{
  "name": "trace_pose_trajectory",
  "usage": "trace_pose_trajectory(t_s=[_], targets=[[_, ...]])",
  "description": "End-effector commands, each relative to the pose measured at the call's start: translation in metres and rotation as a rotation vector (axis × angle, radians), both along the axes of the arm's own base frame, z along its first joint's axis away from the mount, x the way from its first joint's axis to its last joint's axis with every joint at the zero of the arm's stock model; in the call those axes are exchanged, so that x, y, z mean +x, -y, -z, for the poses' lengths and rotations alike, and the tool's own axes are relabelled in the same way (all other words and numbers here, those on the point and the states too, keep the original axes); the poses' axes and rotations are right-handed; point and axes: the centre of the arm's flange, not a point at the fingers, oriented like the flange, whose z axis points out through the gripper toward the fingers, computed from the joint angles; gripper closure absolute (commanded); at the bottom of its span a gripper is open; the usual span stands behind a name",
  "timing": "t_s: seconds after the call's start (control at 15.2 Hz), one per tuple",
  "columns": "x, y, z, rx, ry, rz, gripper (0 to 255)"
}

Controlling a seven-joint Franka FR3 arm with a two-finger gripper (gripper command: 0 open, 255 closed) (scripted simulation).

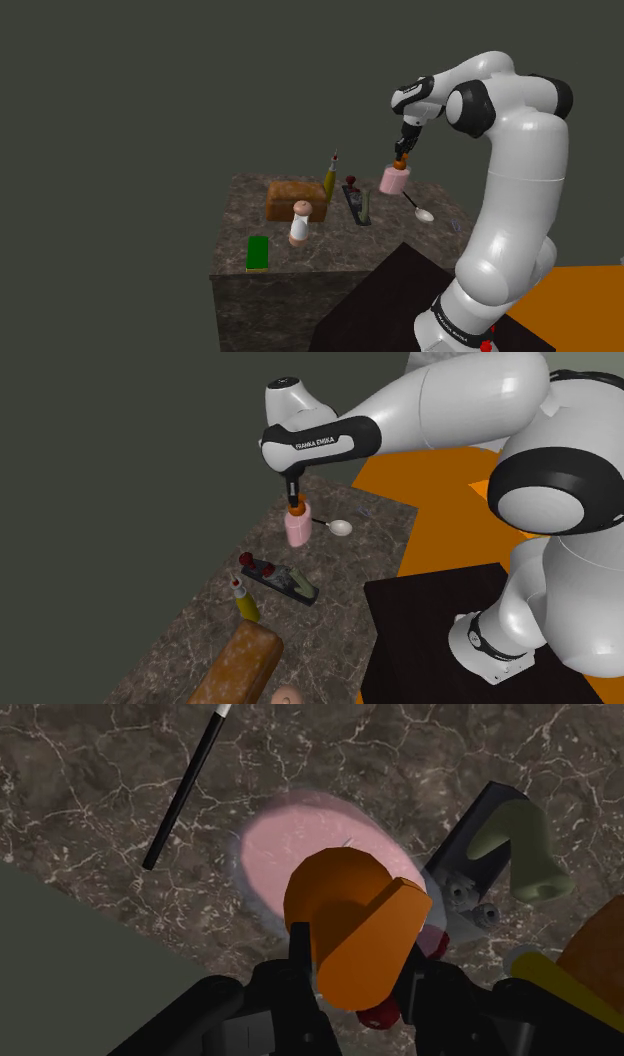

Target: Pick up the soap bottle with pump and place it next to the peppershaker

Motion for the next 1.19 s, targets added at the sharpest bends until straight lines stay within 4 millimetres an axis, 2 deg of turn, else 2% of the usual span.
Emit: trace_pose_trajectory(t_s=[0.0,1.12], targets=[[0.0,-0.001,-0.012,0.0,0.0,0.0,255],[0.0,-0.001,-0.101,0.0,0.0,0.0,255]])
